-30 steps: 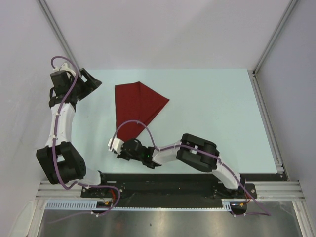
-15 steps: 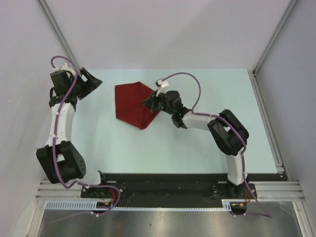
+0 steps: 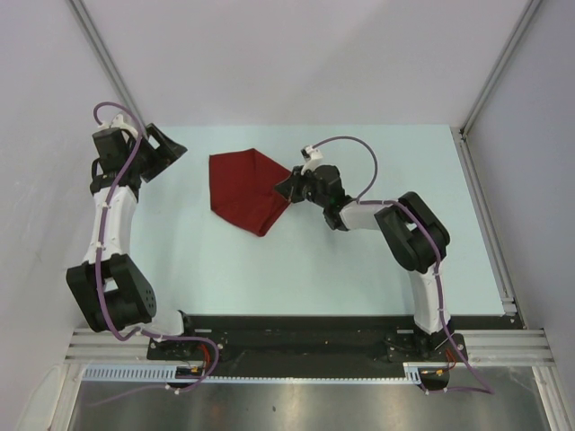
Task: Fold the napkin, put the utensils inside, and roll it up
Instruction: Fold the napkin
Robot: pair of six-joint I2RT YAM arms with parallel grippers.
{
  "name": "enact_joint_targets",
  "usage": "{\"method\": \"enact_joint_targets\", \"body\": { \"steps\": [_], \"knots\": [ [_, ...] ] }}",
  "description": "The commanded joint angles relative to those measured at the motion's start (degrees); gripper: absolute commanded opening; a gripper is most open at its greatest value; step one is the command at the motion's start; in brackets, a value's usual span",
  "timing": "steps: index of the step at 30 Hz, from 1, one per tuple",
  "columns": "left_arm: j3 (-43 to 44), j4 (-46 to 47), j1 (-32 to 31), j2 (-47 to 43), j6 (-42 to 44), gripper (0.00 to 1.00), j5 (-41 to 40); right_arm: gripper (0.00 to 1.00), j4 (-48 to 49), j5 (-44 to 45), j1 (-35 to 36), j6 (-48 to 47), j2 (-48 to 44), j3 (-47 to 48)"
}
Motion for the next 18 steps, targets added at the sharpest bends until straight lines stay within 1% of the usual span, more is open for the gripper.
{"method": "enact_joint_targets", "body": {
  "steps": [1,18],
  "knots": [
    [-0.33,2.07,0.47,0.25,-1.08,0.88,1.74,0.00,3.47,-0.18,-2.01,-0.21,1.78,1.17],
    [-0.68,2.51,0.21,0.17,-1.52,0.88,2.62,0.00,2.33,0.35,-6.24,-1.62,6.44,5.04]
  ]
}}
